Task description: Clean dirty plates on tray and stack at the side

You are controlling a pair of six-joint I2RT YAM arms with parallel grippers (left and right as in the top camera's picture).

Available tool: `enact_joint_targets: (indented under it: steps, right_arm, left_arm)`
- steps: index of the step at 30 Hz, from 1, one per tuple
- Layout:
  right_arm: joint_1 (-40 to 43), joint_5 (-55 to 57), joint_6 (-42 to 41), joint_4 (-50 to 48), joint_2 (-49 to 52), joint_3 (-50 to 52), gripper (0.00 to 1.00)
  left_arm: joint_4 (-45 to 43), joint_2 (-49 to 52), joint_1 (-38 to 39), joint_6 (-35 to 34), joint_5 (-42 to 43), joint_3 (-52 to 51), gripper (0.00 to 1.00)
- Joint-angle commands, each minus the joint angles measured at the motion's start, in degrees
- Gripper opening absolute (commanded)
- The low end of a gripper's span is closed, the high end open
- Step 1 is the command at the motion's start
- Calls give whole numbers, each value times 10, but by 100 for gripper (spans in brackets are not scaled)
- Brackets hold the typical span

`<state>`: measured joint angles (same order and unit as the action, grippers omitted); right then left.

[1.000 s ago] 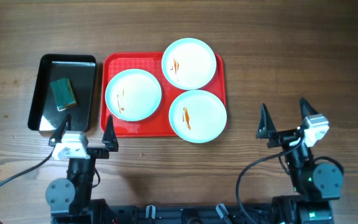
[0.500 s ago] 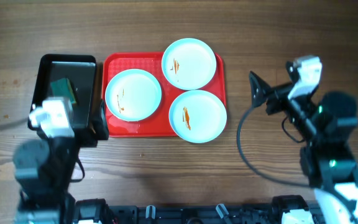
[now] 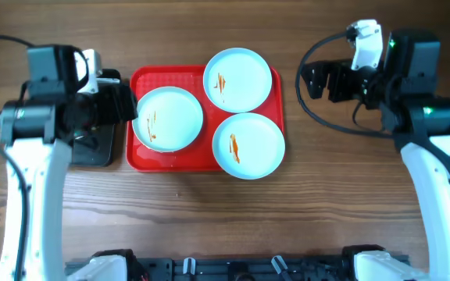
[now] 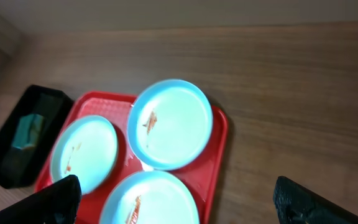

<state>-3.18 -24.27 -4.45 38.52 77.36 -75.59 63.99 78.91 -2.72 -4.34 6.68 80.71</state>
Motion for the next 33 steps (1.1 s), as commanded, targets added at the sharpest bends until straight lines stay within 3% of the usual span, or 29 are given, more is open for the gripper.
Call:
enact_joint_targets:
  steps: [1,3,7,11,16,22,33]
  right_arm:
    - [-23,-35,-8,-12,37,-18,100]
    - [-55,-13,-23,-7,65,-30,99]
    - [-145,32,-53,25,152,-103,93]
    - [-216,72,-99,57,261,-203,83]
    - [-275,73,-172,35,356,-229,61]
    - [-341,135,-240,7,445,-229,59]
    - [-355,171,-285,-31,521,-229,38]
  left_arm:
    - [10,47,0,-4,35,11,100]
    - [6,58,-5,-14,26,10,100]
    - [0,57,-64,-137,-77,13,98]
    - [-5,57,-154,-137,-76,14,98]
    - [-20,57,-188,-108,-75,14,94]
    - [-42,66,-188,-94,-78,14,97]
    - [-42,130,-188,-94,-78,14,99]
